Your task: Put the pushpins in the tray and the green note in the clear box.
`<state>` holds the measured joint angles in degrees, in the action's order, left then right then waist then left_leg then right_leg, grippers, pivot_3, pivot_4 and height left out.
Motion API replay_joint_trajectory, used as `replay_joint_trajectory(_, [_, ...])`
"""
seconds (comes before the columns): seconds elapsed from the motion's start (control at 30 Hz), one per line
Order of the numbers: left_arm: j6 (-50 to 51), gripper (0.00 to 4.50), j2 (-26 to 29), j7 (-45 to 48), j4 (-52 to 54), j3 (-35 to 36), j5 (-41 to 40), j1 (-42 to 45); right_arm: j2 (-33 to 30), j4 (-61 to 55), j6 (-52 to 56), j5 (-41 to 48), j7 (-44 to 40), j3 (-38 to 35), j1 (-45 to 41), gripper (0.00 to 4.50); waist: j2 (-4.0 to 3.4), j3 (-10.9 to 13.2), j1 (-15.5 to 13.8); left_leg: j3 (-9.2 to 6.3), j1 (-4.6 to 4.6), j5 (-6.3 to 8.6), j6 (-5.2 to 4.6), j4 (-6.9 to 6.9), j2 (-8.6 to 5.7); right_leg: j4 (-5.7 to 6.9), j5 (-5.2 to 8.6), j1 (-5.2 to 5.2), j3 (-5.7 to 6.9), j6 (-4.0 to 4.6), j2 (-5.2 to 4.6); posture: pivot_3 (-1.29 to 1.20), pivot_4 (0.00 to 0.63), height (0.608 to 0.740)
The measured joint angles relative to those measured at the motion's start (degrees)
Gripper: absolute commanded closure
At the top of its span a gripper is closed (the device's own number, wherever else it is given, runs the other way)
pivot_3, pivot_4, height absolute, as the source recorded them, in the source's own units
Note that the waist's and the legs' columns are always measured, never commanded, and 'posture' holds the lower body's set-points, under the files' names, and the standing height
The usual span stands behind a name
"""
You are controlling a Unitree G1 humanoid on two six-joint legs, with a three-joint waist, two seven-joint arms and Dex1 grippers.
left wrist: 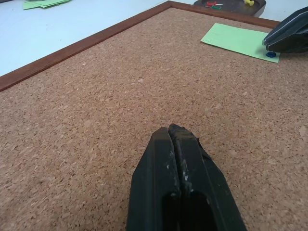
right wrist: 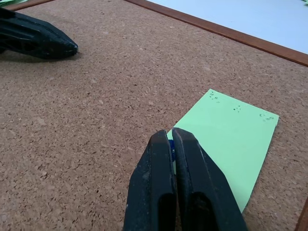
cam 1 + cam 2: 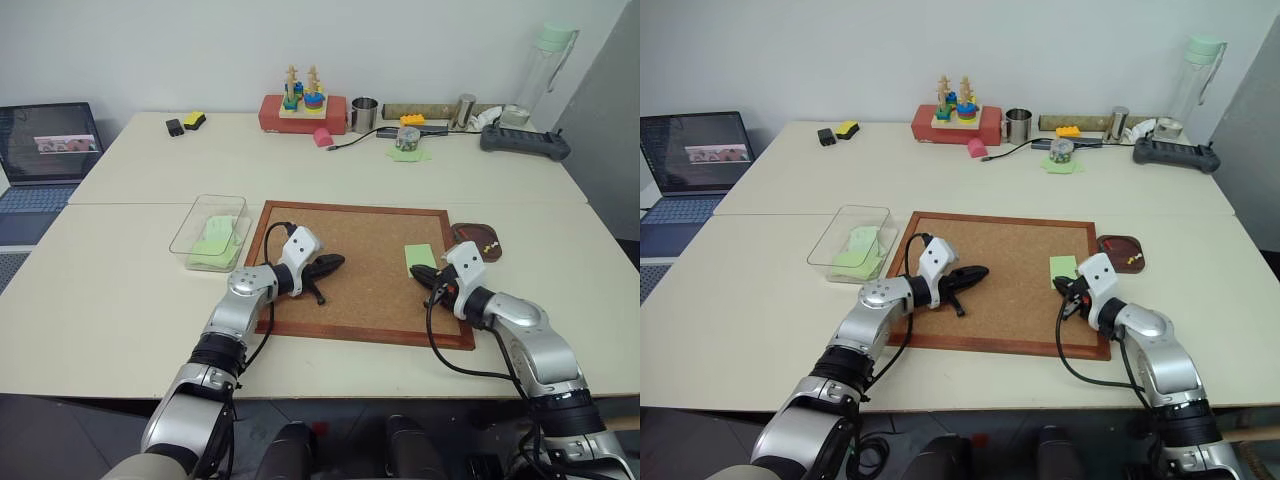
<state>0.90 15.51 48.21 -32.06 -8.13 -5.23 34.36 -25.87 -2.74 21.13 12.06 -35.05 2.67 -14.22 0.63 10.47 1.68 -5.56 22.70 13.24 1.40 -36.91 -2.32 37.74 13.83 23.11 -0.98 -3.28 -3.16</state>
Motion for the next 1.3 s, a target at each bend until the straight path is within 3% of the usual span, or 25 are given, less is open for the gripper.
replay_joint_trajectory(0.4, [0.09, 4.5, -0.31, -0.07, -0.24, 0.11, -0.12, 0.1, -3.44, -9.74, 0.63, 1.44, -2.72, -0.95, -3.01, 4.42, 0.02, -0.01, -0.01, -0.05, 0.01, 0.0, 0.0, -0.01, 0.0, -0.03, 0.0, -0.02, 0.02, -0.01, 0.0, 0.0, 0.15, 0.74])
replay_joint_trajectory(0.6, [12.37, 3.51, 1.09, 4.95, 8.28, 2.12, -7.56, -1.19, -7.2, -11.28, -3.47, -2.32, -5.08, 1.18, -3.51, 4.5, 0.2, 0.14, 0.19, -0.06, 0.13, 0.0, 0.0, -0.01, 0.02, -0.03, 0.0, 0.12, 0.05, 0.0, 0.01, 0.0, 0.15, 0.74])
replay_joint_trajectory(0.8, [36.27, 2.38, 4.62, 8.2, 26.26, 10.31, -26.67, 0.07, -8.18, -11.0, -13.21, -7.26, -6.0, 3.27, -4.81, 4.5, 0.28, 0.21, 0.16, -0.26, 0.14, 0.0, 0.01, 0.0, 0.11, -0.05, 0.0, 0.1, 0.04, 0.0, -0.01, 0.0, 0.15, 0.74])
replay_joint_trajectory(1.03, [45.44, 1.14, 1.29, 3.97, 27.52, 12.98, -34.24, -0.67, -9.16, -10.36, -25.51, -11.48, -7.5, 5.52, -8.02, 4.5, 0.31, 0.23, -0.01, -0.28, 0.16, -0.01, 0.03, -0.02, 0.08, -0.09, 0.0, 0.09, 0.04, 0.0, -0.02, 0.0, 0.15, 0.74])
replay_joint_trajectory(1.27, [45.71, 1.14, -3.86, 0.82, 26.57, 13.51, -36.1, 2.14, -9.67, -10.38, -30.95, -13.03, -10.1, 7.33, -9.5, 4.5, 0.33, 0.24, -0.12, -0.27, 0.16, -0.03, 0.06, -0.02, 0.05, -0.11, -0.01, 0.09, 0.01, 0.02, -0.03, 0.0, 0.15, 0.74])
replay_joint_trajectory(1.3, [45.56, 1.3, -4.39, 0.63, 26.43, 13.69, -36.43, 2.59, -9.65, -10.38, -31.28, -13.07, -10.37, 7.68, -9.49, 4.5, 0.33, 0.24, -0.13, -0.27, 0.16, -0.03, 0.07, -0.02, 0.05, -0.11, -0.01, 0.09, 0.02, 0.02, -0.03, 0.0, 0.15, 0.74])
